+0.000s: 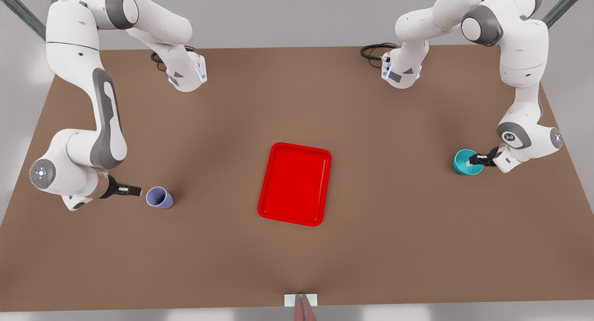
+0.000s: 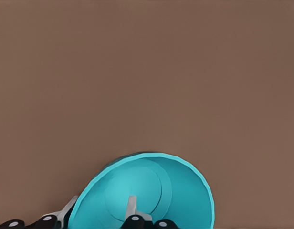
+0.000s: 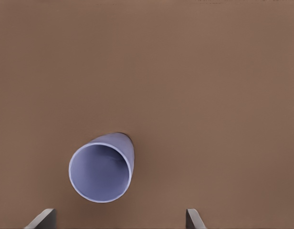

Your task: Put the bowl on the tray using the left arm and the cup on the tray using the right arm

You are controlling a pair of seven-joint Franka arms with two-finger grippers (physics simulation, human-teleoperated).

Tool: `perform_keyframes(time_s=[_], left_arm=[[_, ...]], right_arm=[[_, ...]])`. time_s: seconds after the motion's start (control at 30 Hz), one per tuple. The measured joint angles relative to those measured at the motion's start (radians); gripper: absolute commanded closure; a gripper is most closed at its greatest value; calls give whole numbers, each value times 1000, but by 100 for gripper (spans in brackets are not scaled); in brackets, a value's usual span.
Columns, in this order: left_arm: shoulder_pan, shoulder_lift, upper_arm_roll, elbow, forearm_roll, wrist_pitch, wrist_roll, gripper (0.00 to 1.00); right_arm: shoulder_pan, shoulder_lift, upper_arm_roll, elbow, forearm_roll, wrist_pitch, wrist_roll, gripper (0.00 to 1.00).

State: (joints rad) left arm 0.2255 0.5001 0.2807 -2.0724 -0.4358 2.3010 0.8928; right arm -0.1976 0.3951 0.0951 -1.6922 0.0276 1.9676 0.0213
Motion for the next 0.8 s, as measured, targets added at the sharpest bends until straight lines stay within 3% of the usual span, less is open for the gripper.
perform_keyframes(time_s=[0.1, 0.4, 0.5, 0.6, 0.8], left_arm=[[0, 2, 0, 2, 0, -1, 0, 79], [-6, 2, -1, 10, 8, -3, -15, 79], [-94, -26, 0, 62, 27, -16, -123, 79], [-254, -105, -1, 95, 40, -88, -262, 79], [-766, -65, -1, 184, -31, -80, -843, 79]], right_arm=[[-3, 2, 0, 0, 2, 4, 3, 0], [34, 10, 0, -44, 26, 39, 40, 0], [32, 11, 0, -61, 25, 49, 40, 0], [26, 32, 0, -88, 17, 124, 36, 0], [21, 68, 0, -104, -6, 185, 29, 0]])
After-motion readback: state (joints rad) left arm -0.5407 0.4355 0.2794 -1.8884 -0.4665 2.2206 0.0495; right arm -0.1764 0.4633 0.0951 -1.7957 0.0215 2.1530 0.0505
